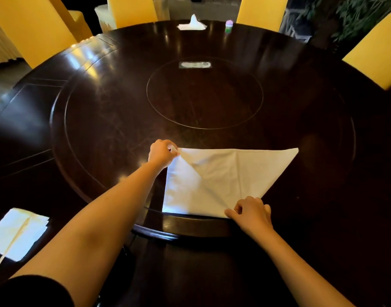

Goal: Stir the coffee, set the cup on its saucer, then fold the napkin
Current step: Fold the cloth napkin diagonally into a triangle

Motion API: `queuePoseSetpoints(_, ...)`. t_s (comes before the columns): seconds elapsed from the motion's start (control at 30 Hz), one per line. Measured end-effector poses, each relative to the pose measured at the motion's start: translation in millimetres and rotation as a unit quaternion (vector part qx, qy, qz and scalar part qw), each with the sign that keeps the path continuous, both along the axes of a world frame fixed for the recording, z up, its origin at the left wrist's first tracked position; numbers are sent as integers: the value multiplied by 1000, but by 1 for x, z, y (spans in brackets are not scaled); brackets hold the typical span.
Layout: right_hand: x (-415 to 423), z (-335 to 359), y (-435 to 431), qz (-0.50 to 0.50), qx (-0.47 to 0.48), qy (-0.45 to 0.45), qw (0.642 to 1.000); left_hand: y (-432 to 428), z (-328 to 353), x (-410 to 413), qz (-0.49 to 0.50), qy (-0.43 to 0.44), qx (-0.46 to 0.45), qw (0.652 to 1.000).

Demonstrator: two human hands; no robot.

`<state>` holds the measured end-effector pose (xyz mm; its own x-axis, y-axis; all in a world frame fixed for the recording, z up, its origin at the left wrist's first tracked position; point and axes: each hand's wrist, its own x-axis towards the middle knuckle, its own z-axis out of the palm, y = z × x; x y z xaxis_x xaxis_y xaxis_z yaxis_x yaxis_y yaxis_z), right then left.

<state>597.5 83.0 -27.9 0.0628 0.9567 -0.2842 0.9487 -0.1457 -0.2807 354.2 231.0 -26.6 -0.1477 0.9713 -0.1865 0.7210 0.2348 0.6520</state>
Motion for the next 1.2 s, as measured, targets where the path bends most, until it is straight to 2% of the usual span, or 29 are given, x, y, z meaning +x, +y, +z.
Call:
queuePoseSetpoints(0.27, 21, 9, -2, -8, -42, 32, 999, 1, -9, -6, -130, 118, 107, 979)
queuePoseSetpoints(0.37, 37, 16, 2, -5, -69, 14, 998, -12, -4, -7, -124, 130, 55, 982)
queuePoseSetpoints(0.47, 60, 23, 14, 27, -78, -78, 994, -44, -1, -7, -84, 132, -21, 987)
queuePoseSetpoints(0.57, 77, 28, 31, 26, -94, -135, 986, -94, -5, 5, -38, 110, -30, 993)
queuePoseSetpoints(0.63, 82, 32, 41, 11, -64, -162, 985, -128, -6, 20, -1, 122, -3, 993)
queuePoseSetpoints(0.67, 80, 33, 43, -6, -17, -171, 985, -142, -6, 29, 13, 141, 27, 990)
queuePoseSetpoints(0.73, 63, 32, 40, -26, 99, -107, 989, -161, -8, 47, 8, 145, 110, 983)
queuePoseSetpoints(0.77, 47, 30, 34, -11, 124, -36, 992, -167, -11, 57, -23, 135, 147, 980)
queuePoseSetpoints(0.83, 9, 18, 11, 111, 97, 68, 987, -173, -22, 73, -114, 170, 168, 964)
queuePoseSetpoints(0.9, -21, -4, -14, 240, 54, 38, 968, -172, -36, 77, -162, 228, 124, 952)
queuePoseSetpoints(0.97, -22, -24, -23, 277, 46, -15, 960, -170, -44, 72, -174, 255, 79, 948)
queuePoseSetpoints(1.2, 78, -30, 5, 94, 52, -134, 985, -172, -50, 73, -188, 241, 78, 949)
